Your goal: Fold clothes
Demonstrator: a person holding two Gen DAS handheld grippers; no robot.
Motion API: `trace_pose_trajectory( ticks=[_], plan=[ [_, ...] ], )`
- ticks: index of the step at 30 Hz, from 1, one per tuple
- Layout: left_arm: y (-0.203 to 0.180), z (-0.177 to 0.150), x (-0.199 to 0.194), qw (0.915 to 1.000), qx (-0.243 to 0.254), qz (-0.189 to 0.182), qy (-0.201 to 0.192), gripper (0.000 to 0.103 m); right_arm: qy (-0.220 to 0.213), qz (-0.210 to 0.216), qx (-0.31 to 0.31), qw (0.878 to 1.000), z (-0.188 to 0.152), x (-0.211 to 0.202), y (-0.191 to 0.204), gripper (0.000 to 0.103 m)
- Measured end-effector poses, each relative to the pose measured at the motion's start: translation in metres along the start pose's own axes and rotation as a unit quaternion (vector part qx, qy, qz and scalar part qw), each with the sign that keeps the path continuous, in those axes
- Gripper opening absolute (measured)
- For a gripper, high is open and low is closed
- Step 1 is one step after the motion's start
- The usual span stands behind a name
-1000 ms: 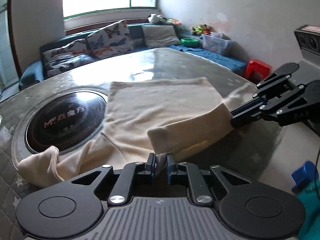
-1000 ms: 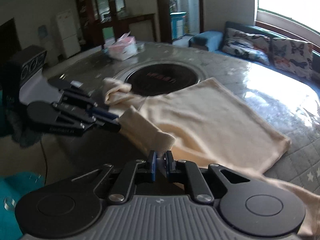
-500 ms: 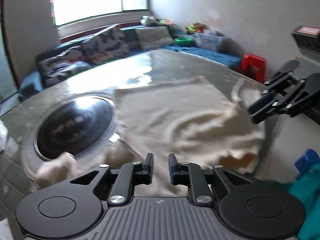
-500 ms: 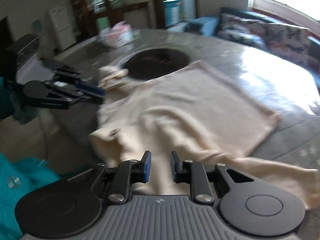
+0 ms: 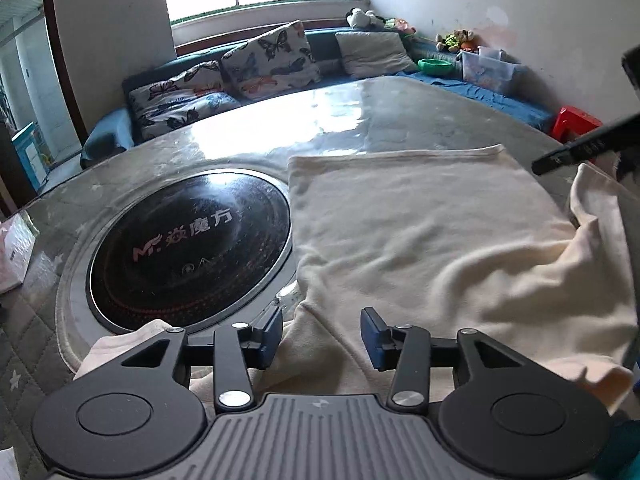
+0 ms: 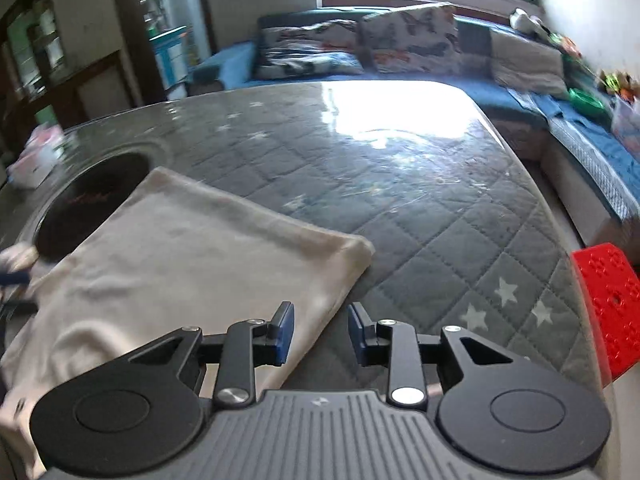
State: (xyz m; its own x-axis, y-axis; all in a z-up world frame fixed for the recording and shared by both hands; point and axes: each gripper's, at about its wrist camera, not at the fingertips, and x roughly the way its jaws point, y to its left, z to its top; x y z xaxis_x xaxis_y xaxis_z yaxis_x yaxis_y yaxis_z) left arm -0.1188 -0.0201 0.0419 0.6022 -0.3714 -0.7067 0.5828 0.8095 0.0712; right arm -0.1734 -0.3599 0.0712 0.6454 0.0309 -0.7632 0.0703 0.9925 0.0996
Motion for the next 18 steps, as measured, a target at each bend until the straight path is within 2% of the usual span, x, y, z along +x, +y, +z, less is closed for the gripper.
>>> trace_pose_trajectory(
  ticks=[6,10,12,15,18],
  plan=[
    [0.008,-0.005,0.003,0.9998,-0.013,0.012,0.005,0.046,0.011,-0.024,0.017,1.0,0.018,0.036,-0.01,0.029],
    [0.012,-0.008,0.004,0.9997,-0.018,0.014,0.005,0.047,0.013,-0.033,0.021,0.999,0.026,0.044,-0.009,0.013],
    [0.015,-0.01,0.005,0.9997,-0.021,0.013,0.003,0.046,0.012,-0.034,0.017,0.999,0.031,0.046,-0.006,0.009],
    [0.016,-0.011,0.005,0.9996,-0.015,0.025,-0.002,0.035,0.006,-0.038,0.003,0.999,0.042,0.054,0.002,0.008],
    [0.02,-0.012,0.006,0.9993,-0.021,0.032,0.0,0.034,0.001,-0.038,-0.007,0.999,0.056,0.065,0.01,0.007]
  ],
)
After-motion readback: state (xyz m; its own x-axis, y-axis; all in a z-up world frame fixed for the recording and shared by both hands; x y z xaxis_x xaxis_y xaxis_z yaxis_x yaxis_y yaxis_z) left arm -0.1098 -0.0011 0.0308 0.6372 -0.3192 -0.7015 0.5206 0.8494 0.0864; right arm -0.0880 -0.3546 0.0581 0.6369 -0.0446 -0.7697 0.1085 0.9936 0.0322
